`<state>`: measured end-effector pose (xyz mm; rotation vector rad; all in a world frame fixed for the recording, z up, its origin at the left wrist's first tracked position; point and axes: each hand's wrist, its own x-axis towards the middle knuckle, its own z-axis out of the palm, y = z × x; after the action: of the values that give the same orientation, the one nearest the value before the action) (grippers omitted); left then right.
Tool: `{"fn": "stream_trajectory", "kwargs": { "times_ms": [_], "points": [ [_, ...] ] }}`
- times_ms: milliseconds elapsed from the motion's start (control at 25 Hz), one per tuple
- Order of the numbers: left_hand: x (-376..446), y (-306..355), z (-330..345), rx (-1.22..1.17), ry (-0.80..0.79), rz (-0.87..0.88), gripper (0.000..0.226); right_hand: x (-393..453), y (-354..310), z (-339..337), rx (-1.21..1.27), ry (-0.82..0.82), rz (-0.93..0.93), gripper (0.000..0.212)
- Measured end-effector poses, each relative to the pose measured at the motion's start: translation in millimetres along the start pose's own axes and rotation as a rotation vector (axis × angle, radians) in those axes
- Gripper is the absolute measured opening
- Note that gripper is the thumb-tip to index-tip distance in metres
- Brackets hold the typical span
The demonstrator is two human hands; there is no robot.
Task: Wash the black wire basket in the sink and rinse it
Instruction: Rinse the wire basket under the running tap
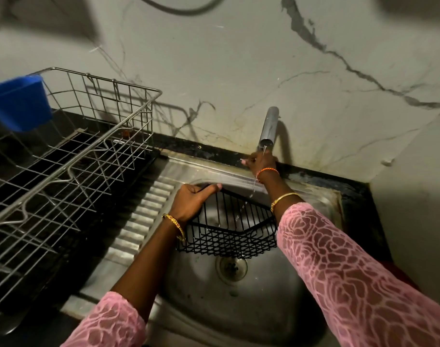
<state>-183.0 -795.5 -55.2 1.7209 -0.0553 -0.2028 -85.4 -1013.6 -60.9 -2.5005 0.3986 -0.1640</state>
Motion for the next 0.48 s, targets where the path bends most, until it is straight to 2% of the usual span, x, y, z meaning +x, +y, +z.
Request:
{"fn": "stream_trajectory", "kwargs": {
  "times_ms": [80, 200, 320, 360, 400, 480],
  "points": [
    [-1.1, -4.1, -1.1, -0.051, -0.018, 0.006, 0.041, 0.9, 6.5, 1.3, -0.001, 0.027, -0.008, 0.03],
    [-3.1, -11.3, -4.8, -0.124, 0.035, -0.059, 0.06, -2.3, 15.7, 10.1, 0.061, 0.07, -0.039, 0.025],
    [-7.1, -14.6, -6.8, -0.167, 0.072, -0.068, 0.062, 5.0, 35.8, 28.1, 0.198, 0.238, 0.04, 0.024],
    [-8.0, -13.6, -7.9, -0.18, 0.091, -0.077, 0.063, 7.4, 40.5, 32.0, 0.239, 0.238, 0.03, 0.025],
    [-9.5, -12.4, -8.4, -0.195, 0.098, -0.077, 0.065, 8.5, 45.9, 33.4, 0.301, 0.166, 0.008, 0.028],
    [-12.9, -11.7, -8.7, -0.239, 0.124, -0.094, 0.067, 0.1, 31.5, 13.7, 0.387, 0.116, 0.063, 0.023]
  ]
}}
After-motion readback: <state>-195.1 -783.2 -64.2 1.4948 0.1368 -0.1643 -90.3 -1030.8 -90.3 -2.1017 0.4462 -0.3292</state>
